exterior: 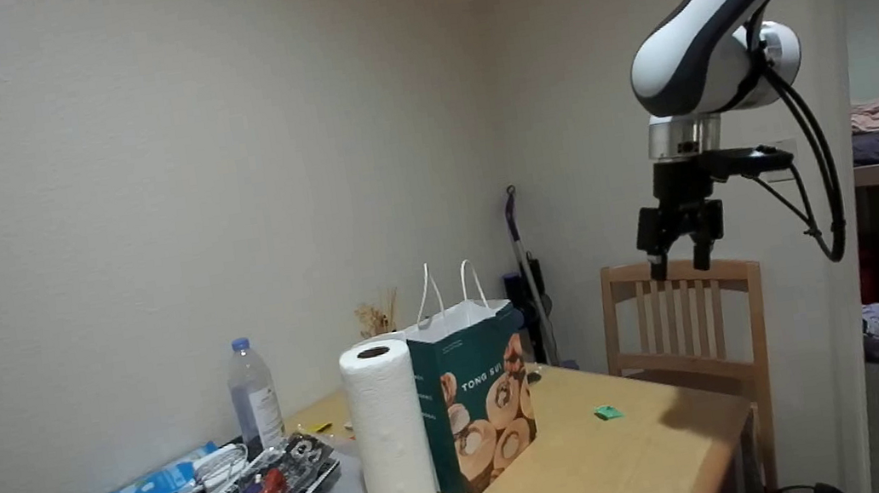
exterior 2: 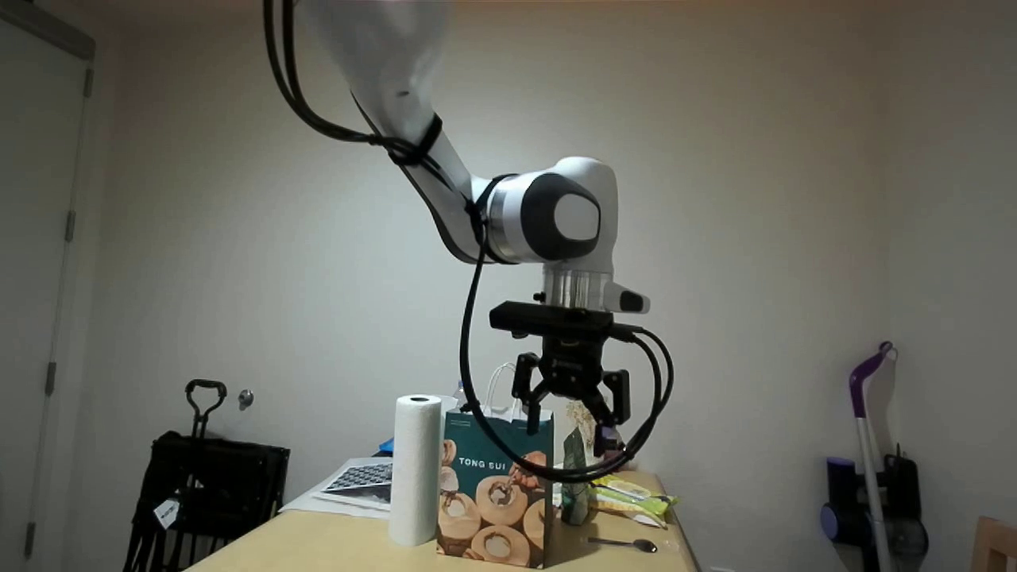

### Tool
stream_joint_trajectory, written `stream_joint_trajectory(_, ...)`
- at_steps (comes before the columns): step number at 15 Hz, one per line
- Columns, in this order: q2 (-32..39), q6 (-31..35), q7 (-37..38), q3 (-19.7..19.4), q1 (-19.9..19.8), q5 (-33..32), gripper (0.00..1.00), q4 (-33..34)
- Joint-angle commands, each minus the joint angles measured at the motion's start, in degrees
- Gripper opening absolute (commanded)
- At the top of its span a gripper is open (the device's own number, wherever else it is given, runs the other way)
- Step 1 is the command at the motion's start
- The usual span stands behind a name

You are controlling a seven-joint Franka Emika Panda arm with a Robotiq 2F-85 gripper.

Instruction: Pick up the green thing on the table and put it in the paper bag

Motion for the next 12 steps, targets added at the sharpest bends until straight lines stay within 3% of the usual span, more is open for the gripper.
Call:
stream_joint_trajectory(1, 1.0, -0.1, -0.1, 1.3, -1.4, 0.1, 1.00, 0.7)
stream_joint_trajectory(5, 1.6, -0.1, -0.1, 1.3, -1.6, 0.0, 1.00, 1.6)
stream_joint_trajectory(7, 7.1, -0.7, 0.3, 1.6, -1.5, -1.6, 1.00, 4.5)
stream_joint_trajectory(12, 23.7, -1.5, 1.8, 1.2, -2.9, -13.2, 1.00, 13.2)
